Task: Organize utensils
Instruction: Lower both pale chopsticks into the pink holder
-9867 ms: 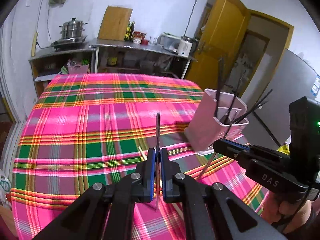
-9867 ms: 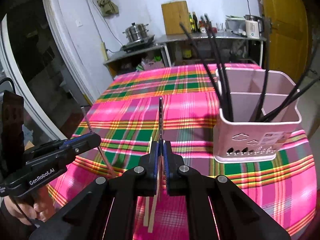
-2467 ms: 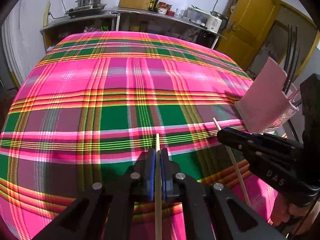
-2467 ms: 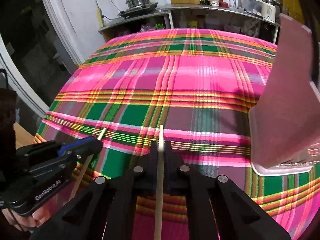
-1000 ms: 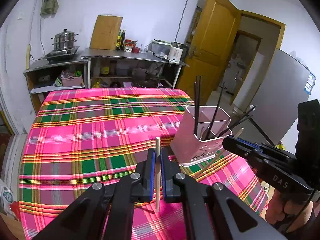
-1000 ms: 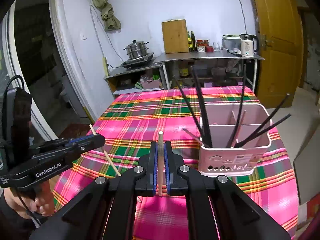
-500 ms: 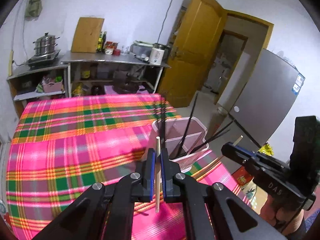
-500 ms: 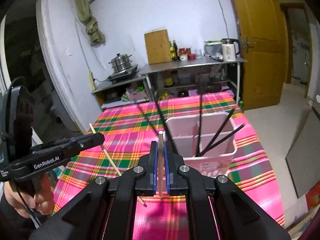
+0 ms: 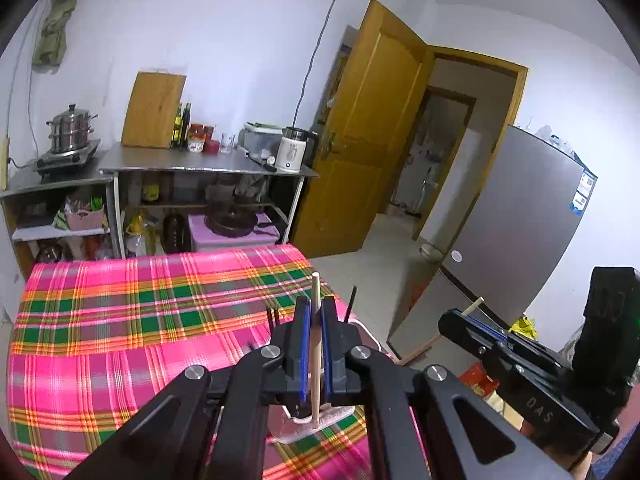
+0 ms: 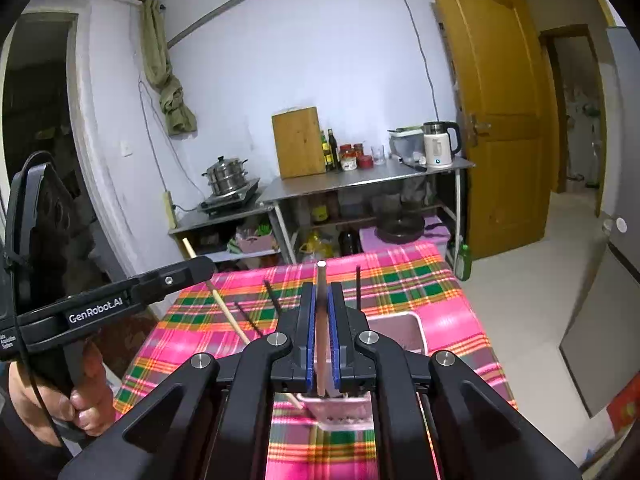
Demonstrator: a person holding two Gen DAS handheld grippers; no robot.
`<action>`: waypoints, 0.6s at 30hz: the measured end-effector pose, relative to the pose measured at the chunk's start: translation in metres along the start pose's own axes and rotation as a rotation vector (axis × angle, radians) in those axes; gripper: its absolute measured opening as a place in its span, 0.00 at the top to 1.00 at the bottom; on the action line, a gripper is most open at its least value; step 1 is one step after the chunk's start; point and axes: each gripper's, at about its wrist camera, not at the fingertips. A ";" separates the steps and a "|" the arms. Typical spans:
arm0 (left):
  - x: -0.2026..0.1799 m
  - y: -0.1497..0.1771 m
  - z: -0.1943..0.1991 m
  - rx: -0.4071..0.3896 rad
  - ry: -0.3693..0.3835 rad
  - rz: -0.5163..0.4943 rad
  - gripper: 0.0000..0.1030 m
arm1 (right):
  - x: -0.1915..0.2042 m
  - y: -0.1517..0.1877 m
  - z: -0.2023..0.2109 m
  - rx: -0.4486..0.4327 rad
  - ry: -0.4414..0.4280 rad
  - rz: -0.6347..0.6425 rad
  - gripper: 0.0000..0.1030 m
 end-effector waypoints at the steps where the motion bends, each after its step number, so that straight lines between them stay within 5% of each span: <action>1: 0.000 -0.003 -0.004 -0.002 0.000 -0.001 0.95 | 0.000 -0.001 -0.002 -0.002 0.001 0.000 0.94; 18: 0.015 0.011 -0.079 0.060 -0.004 -0.011 0.95 | -0.016 0.014 -0.059 0.091 0.037 -0.004 0.94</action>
Point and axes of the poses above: each gripper's, at about its wrist camera, not at the fingertips, and z roughly against the way its jaws point, x to its left, y to its underside, and after that the axes turned 11 degrees about x, right-handed
